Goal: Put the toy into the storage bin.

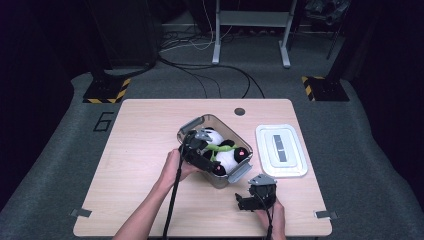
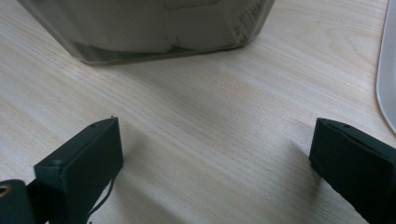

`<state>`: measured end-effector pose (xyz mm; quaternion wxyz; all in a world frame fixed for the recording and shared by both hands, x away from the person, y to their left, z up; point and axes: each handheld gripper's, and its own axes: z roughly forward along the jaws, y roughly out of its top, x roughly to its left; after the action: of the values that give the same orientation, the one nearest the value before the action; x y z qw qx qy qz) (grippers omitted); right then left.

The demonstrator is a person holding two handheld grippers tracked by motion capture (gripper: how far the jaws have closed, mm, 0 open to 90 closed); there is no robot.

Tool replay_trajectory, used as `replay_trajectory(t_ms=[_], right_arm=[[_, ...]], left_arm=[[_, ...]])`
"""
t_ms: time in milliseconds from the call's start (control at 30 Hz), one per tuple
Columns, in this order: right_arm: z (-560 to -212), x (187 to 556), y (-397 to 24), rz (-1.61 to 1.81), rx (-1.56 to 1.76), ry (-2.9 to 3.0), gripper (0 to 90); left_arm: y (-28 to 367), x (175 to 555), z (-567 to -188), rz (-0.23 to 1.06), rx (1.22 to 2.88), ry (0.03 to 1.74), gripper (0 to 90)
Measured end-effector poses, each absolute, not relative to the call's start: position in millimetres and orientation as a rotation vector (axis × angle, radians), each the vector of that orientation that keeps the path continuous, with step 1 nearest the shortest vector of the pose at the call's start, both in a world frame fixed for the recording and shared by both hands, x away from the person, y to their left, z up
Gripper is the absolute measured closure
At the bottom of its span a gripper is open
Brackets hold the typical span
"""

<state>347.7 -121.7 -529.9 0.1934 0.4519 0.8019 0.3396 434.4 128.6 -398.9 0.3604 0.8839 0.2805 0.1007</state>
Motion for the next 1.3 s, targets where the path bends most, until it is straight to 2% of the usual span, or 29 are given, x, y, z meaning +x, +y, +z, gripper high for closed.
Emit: replay_trajectory(t_ms=[300, 600, 1300], right_arm=[[-529.8, 347.7, -121.7, 0.952, 1.269, 2.250, 2.0], [-529.8, 347.6, -121.6, 0.953, 1.269, 2.250, 1.9], [-529.9, 347.7, -121.7, 0.953, 1.267, 2.249, 2.0]], left_arm=[[161.2, 423.9, -387.5, 0.271, 2.153, 0.774, 11.1], [196.7, 410.0, -391.0, 0.312, 2.097, 0.825, 11.0], [267.8, 395.9, -459.4, 0.357, 2.090, 1.050, 10.9]])
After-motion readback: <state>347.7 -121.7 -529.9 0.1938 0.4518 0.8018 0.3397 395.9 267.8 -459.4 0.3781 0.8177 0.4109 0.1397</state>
